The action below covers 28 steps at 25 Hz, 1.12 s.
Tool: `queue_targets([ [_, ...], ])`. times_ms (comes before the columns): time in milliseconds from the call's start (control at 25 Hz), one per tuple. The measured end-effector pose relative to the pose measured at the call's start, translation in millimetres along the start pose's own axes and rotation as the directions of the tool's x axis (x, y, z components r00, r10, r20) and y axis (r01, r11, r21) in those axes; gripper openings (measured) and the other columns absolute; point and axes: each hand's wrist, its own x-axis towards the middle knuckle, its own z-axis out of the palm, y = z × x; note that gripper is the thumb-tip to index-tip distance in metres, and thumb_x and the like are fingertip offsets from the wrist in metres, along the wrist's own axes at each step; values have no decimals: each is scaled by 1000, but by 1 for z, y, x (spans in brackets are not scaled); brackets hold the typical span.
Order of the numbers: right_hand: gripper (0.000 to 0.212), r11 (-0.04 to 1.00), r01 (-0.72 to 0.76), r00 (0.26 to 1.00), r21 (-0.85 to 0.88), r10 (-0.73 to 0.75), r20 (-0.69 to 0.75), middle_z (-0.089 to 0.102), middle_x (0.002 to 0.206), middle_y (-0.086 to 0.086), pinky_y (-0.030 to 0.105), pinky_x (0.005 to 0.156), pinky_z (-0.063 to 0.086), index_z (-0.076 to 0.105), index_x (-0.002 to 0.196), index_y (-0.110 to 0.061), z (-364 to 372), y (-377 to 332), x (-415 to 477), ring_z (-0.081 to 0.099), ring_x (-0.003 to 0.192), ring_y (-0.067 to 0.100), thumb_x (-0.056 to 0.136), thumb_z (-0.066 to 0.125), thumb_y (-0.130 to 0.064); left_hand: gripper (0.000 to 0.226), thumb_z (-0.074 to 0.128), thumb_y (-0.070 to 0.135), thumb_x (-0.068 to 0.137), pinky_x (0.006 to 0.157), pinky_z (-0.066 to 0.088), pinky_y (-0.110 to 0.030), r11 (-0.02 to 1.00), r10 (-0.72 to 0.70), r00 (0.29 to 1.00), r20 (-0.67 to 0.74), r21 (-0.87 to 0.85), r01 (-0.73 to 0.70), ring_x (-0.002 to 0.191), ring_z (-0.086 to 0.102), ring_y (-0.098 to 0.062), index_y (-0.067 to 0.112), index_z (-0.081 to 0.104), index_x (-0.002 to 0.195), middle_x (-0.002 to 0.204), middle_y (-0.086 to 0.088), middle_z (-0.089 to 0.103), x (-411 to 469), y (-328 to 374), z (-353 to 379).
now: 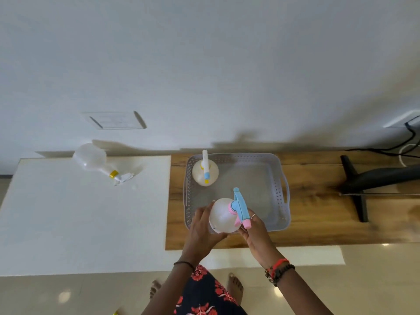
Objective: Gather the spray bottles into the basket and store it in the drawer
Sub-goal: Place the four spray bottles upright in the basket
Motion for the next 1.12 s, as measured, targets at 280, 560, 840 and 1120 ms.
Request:
queue_targets([
  [280,40,993,-54,997,106,60,-54,63,115,6,25,76,55,50,136,-22,-37,-26,45,60,91,14,97,49,-25,83,84,28,65,100,46,-28,993,-101,995,22,-55,102,122,51,-20,13,38,132,133,-5,52,60,24,41],
  [560,45,983,28,995,179,-11,-97,58,133,12,19,69,52,43,142,-21,-40,-54,88,59,107,18,98,48,-27,86,82,17,69,101,47,-41,994,-98,995,31,-39,100,120,52,-27,7,35,140,140,-13,48,121,35,55],
  [840,43,983,60,993,174,-41,-109,58,134,12,20,73,53,45,140,-20,-43,-68,114,58,120,24,98,47,-26,83,81,18,69,95,50,-39,990,-118,992,45,-67,121,112,57,-27,12,36,139,135,-11,53,153,38,62],
  [1120,46,985,65,994,161,-49,-102,53,138,14,33,95,49,39,144,-17,-47,-72,126,53,126,27,100,43,-27,82,81,19,70,91,50,-36,987,-135,990,37,-86,138,112,55,-25,16,35,138,133,-10,54,165,34,70],
])
